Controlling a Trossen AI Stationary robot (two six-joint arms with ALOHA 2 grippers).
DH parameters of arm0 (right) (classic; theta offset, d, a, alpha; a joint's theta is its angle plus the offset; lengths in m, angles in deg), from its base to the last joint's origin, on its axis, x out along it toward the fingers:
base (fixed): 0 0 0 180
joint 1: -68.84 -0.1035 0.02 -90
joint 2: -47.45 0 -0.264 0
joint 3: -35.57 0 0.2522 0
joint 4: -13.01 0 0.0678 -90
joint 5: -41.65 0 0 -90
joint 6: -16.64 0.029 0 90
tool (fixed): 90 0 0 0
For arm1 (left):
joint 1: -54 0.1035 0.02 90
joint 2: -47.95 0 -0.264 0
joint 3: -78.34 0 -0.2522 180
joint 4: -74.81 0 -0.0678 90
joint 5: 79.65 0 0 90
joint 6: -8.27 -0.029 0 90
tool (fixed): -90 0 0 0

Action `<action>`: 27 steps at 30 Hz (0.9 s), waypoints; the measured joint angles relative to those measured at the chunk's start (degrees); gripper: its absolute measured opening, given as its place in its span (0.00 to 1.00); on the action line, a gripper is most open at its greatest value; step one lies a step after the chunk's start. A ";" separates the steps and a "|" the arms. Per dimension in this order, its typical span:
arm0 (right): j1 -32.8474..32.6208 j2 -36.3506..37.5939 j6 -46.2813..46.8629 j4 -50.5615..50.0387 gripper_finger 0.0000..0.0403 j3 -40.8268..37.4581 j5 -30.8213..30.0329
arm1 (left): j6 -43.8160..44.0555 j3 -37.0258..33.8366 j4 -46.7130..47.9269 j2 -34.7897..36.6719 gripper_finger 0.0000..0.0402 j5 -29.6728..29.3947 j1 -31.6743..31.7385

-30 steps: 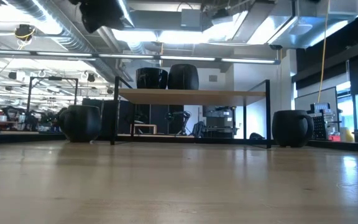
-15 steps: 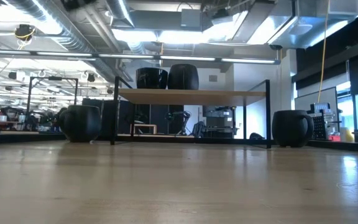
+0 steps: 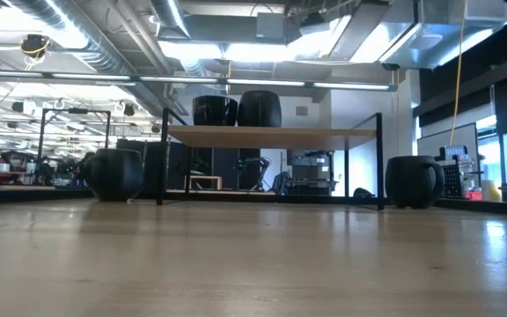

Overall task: Place coffee mugs
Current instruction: Put the bottom right orange mug on the shelf

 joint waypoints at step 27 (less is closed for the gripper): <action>-16.06 -0.04 44.64 -9.18 0.60 -9.94 7.13 | -4.57 -0.73 -2.57 -5.05 0.36 1.25 -0.09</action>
